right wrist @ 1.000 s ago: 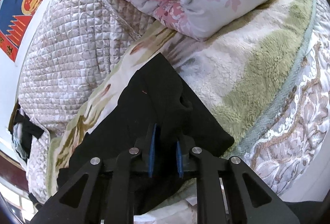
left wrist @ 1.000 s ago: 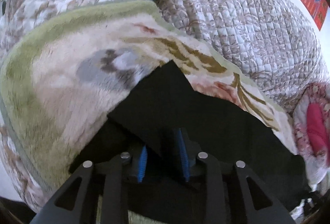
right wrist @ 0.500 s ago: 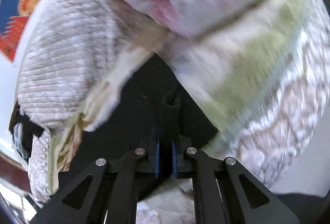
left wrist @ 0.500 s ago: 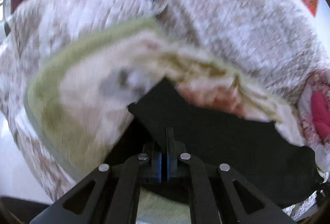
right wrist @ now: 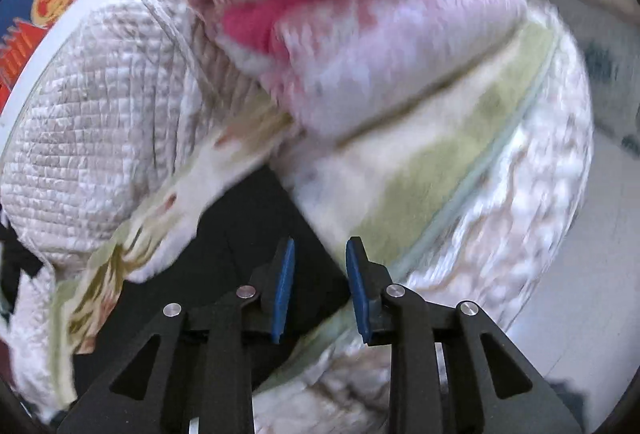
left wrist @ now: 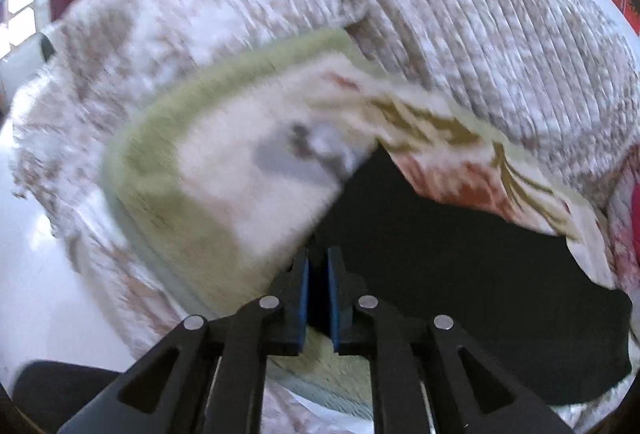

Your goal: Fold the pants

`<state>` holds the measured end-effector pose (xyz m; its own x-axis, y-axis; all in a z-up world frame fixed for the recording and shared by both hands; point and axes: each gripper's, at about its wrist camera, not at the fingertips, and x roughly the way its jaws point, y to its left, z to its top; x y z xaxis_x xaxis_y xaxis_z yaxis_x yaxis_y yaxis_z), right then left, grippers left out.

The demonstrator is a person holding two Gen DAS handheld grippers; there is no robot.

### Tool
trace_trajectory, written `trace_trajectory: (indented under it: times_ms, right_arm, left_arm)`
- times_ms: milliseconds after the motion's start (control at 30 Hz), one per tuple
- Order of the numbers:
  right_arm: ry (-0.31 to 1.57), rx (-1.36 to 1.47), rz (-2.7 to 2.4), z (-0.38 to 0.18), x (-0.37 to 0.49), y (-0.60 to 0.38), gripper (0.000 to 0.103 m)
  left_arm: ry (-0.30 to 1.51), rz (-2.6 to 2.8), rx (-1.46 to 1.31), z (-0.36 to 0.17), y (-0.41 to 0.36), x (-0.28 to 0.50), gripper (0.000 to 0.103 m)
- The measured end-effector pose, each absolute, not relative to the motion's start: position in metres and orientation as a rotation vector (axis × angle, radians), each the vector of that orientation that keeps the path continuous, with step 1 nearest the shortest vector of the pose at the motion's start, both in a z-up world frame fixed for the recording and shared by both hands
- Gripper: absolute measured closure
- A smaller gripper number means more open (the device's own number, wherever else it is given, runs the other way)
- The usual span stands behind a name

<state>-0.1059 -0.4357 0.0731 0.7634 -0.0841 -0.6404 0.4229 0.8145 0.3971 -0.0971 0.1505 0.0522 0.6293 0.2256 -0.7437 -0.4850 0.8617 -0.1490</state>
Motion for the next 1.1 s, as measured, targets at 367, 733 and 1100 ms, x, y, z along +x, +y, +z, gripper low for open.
trace_trajectory:
  times_ms: [367, 733, 1100]
  right_arm:
    - [0.796, 0.134, 0.041, 0.058, 0.016, -0.367, 0.076]
    - [0.86, 0.162, -0.134, 0.021, 0.049, -0.404, 0.066]
    - [0.716, 0.037, -0.041, 0.05, 0.0, -0.355, 0.058]
  left_arm:
    - [0.817, 0.047, -0.189, 0.061, 0.062, -0.009, 0.076]
    - [0.892, 0.071, -0.174, 0.001, 0.063, 0.03, 0.075]
    - [0.856, 0.091, -0.128, 0.028, 0.054, -0.007, 0.075]
